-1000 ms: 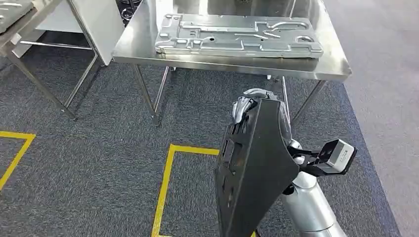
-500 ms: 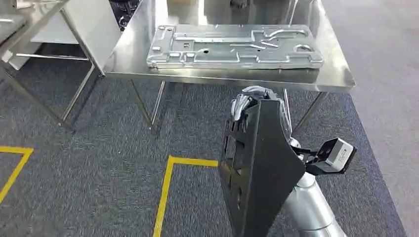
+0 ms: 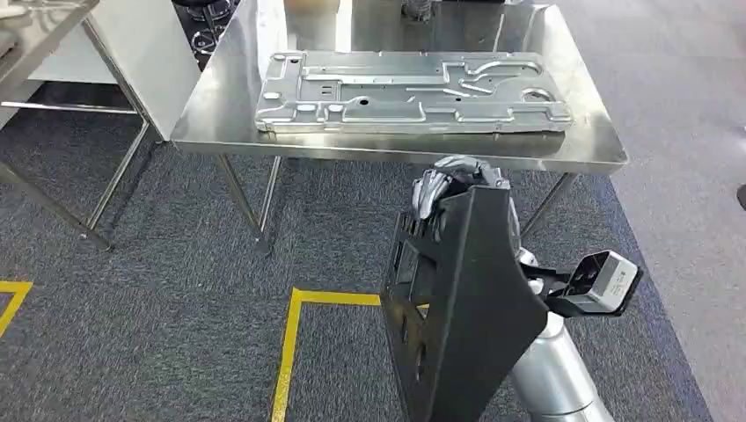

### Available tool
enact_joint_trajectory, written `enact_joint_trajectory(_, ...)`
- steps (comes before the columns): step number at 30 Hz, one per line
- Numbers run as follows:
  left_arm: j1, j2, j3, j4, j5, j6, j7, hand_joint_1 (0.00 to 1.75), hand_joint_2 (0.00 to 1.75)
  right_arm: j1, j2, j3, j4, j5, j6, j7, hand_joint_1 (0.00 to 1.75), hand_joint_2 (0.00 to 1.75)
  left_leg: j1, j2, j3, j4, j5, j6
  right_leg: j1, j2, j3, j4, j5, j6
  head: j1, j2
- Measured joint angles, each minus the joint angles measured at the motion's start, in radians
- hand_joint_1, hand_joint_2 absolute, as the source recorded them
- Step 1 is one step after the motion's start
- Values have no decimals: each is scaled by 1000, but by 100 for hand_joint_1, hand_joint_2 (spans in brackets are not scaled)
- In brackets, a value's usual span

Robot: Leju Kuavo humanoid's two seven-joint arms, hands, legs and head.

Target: Take the parts from the cabinet and place them on the table.

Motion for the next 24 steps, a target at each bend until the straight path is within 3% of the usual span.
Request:
enact_joint_trajectory(1,0,0,0,0,0,0,0,0,175,4,0,0,0,0,0,0,175,175,-2,7,2,0,-3,5,-1,-3,-50,90,-33,2,-1,0)
enact_joint_trajectory(2,0,0,0,0,0,0,-2,0,175,8,0,-1,0,0,0,0,175,175,-3,14,4,1,-6,6,-1,-4,-91,156,-49,3,0,0)
enact_joint_trajectory(3,0,0,0,0,0,0,-3,0,175,12,0,-1,0,0,0,0,175,175,-5,20,6,2,-10,6,-1,-6,-110,174,-38,3,-1,0)
enact_joint_trajectory(4,0,0,0,0,0,0,-3,0,175,12,0,-1,0,-1,0,0,175,175,-6,25,9,4,-13,5,-1,-7,-101,140,-3,1,0,0)
enact_joint_trajectory(6,-3,0,0,0,0,-2,-7,0,175,12,0,-2,-2,-1,0,0,175,175,-9,35,18,8,-21,4,2,-22,-29,-25,94,-10,0,0)
enact_joint_trajectory(7,-4,0,0,0,0,-3,-9,0,175,11,0,-2,-4,-1,0,0,175,175,-11,40,23,8,-24,2,7,-49,14,-115,130,-20,0,0)
enact_joint_trajectory(8,-5,-2,0,0,0,-4,-10,0,175,9,0,-3,-5,-2,0,0,175,175,-18,43,24,13,-28,-4,17,-70,21,-137,119,-22,-2,0)
enact_joint_trajectory(11,-5,-2,0,0,-2,-6,-11,0,175,9,2,-4,-8,-2,0,2,175,175,-15,61,29,7,-28,-17,18,-41,17,-139,127,-29,-2,0)
enact_joint_trajectory(12,-7,-2,0,0,-2,-6,-11,0,175,9,2,-5,-10,-2,0,2,175,175,-19,67,32,6,-30,-24,11,-33,20,-148,132,-36,-1,0)
enact_joint_trajectory(13,-7,-2,0,0,-3,-6,-11,0,175,9,3,-5,-12,-1,0,3,175,175,-13,51,28,18,-42,-31,6,-31,26,-156,138,-40,-2,0)
enact_joint_trajectory(14,-7,-2,0,0,-3,-6,-11,0,175,8,5,-5,-13,-1,0,3,175,175,-12,32,14,54,-70,-37,5,-26,27,-157,140,-45,-3,0)
enact_joint_trajectory(16,-5,0,0,0,-4,-6,-8,0,175,10,9,-5,-14,3,-2,3,175,175,-8,18,-58,217,-155,-45,6,-18,26,-156,139,-48,-2,0)
enact_joint_trajectory(17,-4,0,0,0,-6,-7,-7,0,175,12,10,-5,-14,8,-3,3,175,175,-8,17,-95,296,-183,-48,7,-14,25,-155,139,-48,-2,0)
enact_joint_trajectory(18,-3,0,0,0,-6,-9,-5,0,175,14,10,-5,-14,12,-5,3,175,175,-7,17,-113,332,-184,-51,7,-10,25,-153,139,-48,-3,0)
enact_joint_trajectory(19,-2,0,0,0,-7,-10,-2,0,175,15,10,-5,-14,14,-6,3,175,175,-5,17,-107,316,-163,-51,6,-5,26,-152,139,-47,-2,0)
enact_joint_trajectory(20,-2,0,0,0,-7,-10,-2,0,175,15,10,-5,-14,14,-8,3,175,175,-3,17,-77,253,-123,-51,6,-1,27,-151,137,-46,-3,0)
enact_joint_trajectory(22,-4,3,0,0,-7,-11,-2,0,175,14,12,-5,-17,14,-10,3,175,175,0,15,22,54,-32,-45,6,5,31,-148,133,-39,-3,0)
enact_joint_trajectory(23,-6,3,0,0,-8,-14,-2,0,175,14,13,-5,-18,14,-10,3,175,175,-3,9,45,15,-48,-40,10,6,30,-147,132,-35,-2,0)
enact_joint_trajectory(24,-7,3,0,0,-10,-16,-2,0,175,13,13,-6,-18,15,-10,5,175,175,-6,9,42,9,-41,-31,11,10,26,-144,133,-30,-1,0)
